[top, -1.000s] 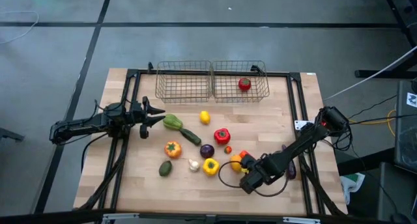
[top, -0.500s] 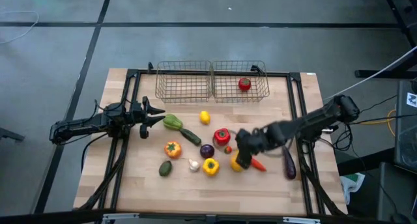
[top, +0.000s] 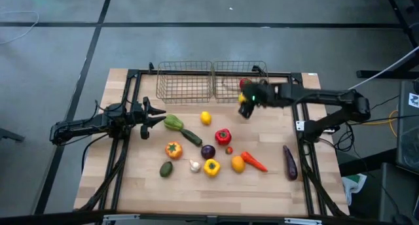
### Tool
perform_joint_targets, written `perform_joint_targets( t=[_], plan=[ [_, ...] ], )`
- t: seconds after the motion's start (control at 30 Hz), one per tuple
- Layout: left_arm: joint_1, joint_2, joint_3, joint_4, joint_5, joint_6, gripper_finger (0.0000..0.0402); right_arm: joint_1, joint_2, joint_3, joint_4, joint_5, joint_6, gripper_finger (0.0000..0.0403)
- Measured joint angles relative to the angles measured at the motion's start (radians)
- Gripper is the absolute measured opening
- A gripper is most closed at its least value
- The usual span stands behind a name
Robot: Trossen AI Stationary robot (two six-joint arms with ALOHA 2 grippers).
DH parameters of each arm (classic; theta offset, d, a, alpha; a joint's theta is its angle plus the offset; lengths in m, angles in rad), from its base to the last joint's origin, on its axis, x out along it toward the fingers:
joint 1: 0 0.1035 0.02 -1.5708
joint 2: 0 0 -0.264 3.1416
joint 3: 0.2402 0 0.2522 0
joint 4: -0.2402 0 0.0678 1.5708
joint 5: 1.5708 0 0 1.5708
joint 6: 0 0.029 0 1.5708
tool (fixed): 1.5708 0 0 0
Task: Sort produce into baskets
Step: Put the bottom yellow lemon into the right golden wire basket
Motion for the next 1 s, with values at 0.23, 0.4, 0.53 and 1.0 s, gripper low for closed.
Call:
perform_joint_targets(
  t=[0.23,0.4,0.53,1.0],
  plan=[
    [0.000,0.000,0.000,0.000,0.000,0.000,0.0121,-0.234,0.019,0.000,0.077,0.066,-0.178,0.0255],
    [0.000,0.000,0.000,0.000,0.000,0.000,0.0121,-0.373,0.041,0.000,0.096,-0.045,-0.208,0.0255],
    [0.000,0.000,0.000,0.000,0.000,0.001,0.0121,-0.449,0.076,0.000,0.090,-0.186,-0.209,0.0255],
    [0.000,0.000,0.000,0.000,-0.001,0.001,0.0121,-0.477,0.259,0.000,0.099,-0.342,-0.287,0.0255]
  ],
)
